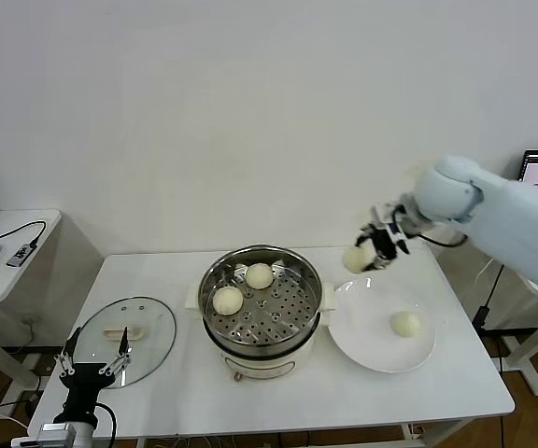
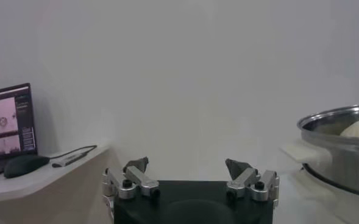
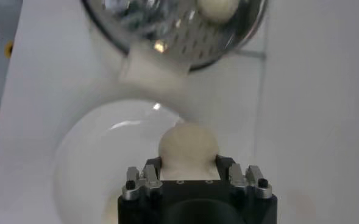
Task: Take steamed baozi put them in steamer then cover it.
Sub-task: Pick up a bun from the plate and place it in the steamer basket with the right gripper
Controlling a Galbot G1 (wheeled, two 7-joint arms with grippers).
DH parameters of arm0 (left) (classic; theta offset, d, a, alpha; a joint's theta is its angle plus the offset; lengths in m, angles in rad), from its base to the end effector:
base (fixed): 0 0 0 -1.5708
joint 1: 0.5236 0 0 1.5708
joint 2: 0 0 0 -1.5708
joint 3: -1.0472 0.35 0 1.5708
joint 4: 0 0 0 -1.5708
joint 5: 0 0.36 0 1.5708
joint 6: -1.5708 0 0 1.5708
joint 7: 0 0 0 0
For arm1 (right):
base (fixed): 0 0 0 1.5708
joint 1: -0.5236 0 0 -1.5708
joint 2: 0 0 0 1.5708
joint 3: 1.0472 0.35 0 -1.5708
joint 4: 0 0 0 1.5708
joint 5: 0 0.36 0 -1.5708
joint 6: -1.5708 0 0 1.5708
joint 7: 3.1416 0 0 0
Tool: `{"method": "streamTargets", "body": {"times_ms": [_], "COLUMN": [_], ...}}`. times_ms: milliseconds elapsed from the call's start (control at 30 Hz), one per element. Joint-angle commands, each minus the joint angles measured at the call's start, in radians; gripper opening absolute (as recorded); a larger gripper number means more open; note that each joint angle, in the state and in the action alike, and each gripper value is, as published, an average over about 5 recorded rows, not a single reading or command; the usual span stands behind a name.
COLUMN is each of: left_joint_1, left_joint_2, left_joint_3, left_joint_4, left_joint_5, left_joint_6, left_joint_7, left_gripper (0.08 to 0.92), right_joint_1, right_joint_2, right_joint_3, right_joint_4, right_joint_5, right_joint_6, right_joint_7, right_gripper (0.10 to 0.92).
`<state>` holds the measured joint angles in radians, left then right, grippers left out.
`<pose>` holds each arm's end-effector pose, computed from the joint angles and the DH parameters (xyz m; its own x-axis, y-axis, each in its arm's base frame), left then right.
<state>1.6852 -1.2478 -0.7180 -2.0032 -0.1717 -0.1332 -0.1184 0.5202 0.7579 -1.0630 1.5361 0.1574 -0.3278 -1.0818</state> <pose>0.1571 0.1231 -0.3266 -0.9924 -0.1220 0.0128 -0.1168 0.9715 0.2063 0.5104 -0.0160 -0.0074 -0.3273 -0.2763 0.9036 -0.8672 -0.2919 -0.4034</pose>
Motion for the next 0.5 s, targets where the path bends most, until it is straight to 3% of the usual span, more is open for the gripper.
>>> {"method": "streamTargets", "body": {"times_ms": [33, 500], "left_joint_1": [0.001, 0.01], "left_joint_2": [-0.005, -0.013], "left_joint_3": [-0.003, -0.036], "left_joint_4": [0.005, 0.001], "left_joint_5": [-0.002, -0.007], "left_joint_6": [0.0, -0.003], "left_joint_7": [0.001, 0.0], "left_gripper": [0.823, 0.823], "right_joint_1": [0.103, 0.003], "right_joint_2": [0.276, 0.427], "right_joint_3": [-0.116, -0.195], "right_joint_4": [-0.014, -0.031], "right_joint_5": [0.115, -0.048], "right_joint_6": [0.094, 0.375], "right_joint_7": [0.067, 0.062], "right_gripper": [0.575, 0.577]}}
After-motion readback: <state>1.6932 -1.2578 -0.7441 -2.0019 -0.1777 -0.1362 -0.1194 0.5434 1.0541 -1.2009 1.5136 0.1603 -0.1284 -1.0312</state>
